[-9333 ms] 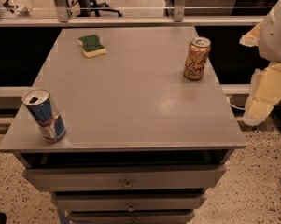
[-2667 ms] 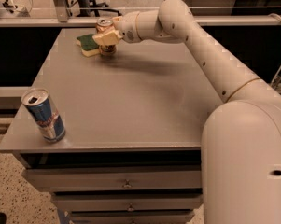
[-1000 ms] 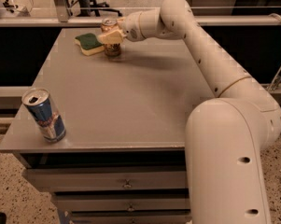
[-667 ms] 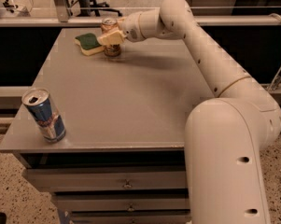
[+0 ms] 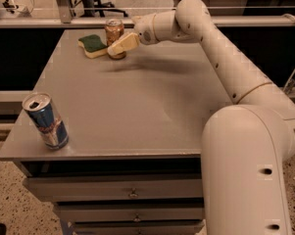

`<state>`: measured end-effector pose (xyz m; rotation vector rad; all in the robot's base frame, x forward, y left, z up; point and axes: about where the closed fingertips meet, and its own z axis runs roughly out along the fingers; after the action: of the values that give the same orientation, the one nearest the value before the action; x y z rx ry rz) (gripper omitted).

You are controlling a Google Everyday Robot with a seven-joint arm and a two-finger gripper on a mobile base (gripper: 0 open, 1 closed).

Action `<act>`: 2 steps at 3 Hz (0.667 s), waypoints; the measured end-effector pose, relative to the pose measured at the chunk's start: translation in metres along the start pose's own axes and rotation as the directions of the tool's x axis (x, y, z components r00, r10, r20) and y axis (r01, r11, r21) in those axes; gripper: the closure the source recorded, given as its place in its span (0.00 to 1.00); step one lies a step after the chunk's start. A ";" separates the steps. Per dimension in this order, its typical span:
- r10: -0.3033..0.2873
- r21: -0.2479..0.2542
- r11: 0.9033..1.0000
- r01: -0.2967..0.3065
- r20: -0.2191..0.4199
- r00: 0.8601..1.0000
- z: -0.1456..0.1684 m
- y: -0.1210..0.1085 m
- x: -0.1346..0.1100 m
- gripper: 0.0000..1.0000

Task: Move orange can near sponge

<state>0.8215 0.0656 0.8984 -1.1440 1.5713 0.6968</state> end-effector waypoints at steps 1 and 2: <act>0.007 0.070 0.998 -0.008 0.004 1.000 -0.063 -0.012 0.000 0.00; 0.024 0.176 0.984 -0.037 0.076 0.997 -0.153 -0.022 -0.007 0.00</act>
Offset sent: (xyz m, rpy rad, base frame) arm -0.0872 -0.3092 0.0998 0.1928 -0.1158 -0.3886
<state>0.7821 -0.0729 0.9540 -0.9542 1.5584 0.5992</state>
